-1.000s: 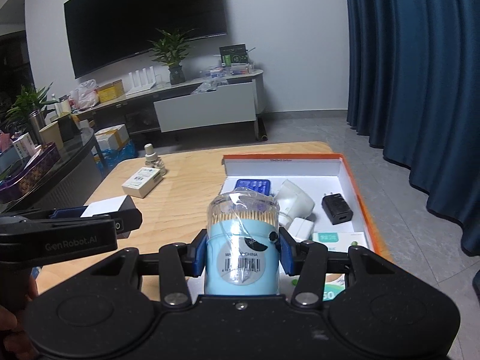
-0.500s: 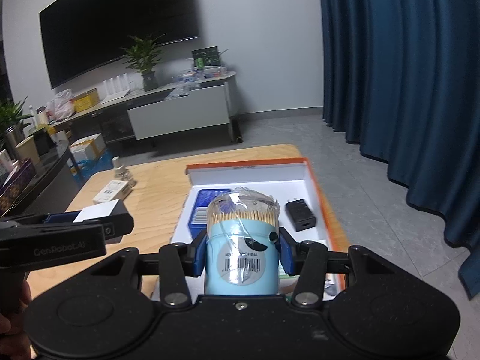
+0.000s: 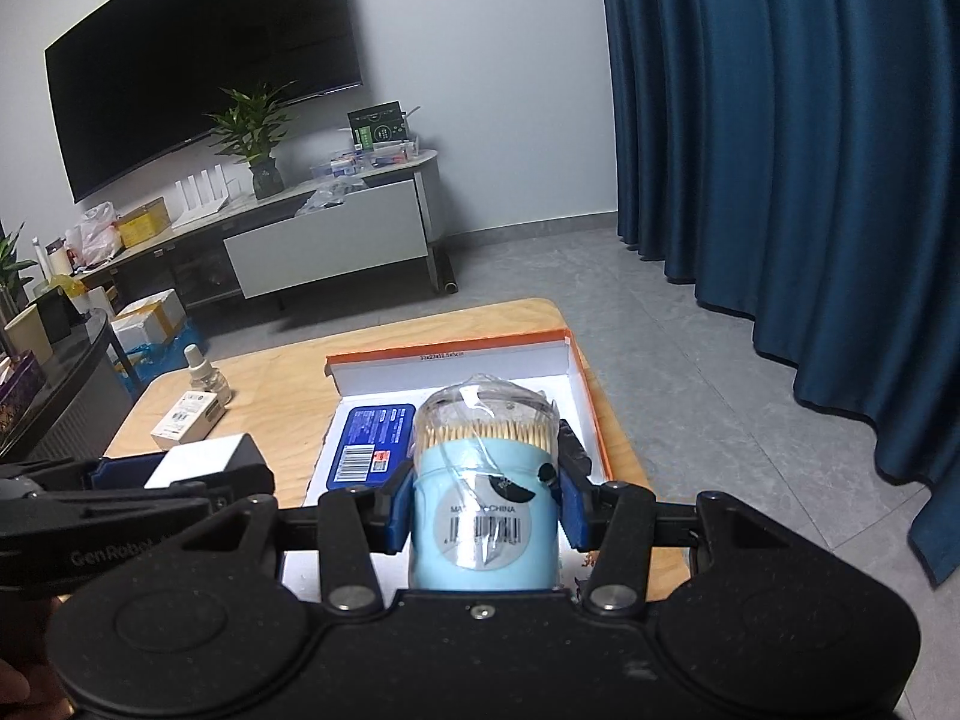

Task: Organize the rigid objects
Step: 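Lower the white charger into the box with the left gripper while the right gripper lowers the toothpick jar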

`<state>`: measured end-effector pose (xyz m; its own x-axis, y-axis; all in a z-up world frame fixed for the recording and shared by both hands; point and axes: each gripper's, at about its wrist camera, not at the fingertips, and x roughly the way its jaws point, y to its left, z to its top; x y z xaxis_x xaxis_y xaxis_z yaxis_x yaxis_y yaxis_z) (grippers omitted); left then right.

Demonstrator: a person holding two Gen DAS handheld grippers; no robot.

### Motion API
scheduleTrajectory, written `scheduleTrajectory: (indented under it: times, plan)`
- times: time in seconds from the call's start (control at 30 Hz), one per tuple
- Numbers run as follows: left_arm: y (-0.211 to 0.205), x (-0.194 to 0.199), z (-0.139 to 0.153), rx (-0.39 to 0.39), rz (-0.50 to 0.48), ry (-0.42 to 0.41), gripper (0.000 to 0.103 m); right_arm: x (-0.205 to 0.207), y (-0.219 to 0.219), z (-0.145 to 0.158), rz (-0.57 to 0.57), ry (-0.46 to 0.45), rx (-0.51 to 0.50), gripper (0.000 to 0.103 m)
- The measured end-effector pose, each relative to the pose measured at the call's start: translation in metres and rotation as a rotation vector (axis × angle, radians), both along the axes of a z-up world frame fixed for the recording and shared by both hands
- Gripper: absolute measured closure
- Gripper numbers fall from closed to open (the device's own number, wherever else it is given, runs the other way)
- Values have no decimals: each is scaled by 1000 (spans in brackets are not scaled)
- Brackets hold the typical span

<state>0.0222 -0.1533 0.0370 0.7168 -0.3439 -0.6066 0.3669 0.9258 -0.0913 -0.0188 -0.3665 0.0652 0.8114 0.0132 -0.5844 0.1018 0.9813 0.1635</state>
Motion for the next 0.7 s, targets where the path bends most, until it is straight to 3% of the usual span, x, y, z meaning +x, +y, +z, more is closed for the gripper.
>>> scheduleTrajectory:
  times: [0.7]
  plan:
    - [-24, 12, -9, 19, -43, 32, 31, 20, -6, -3, 6, 5, 2, 46]
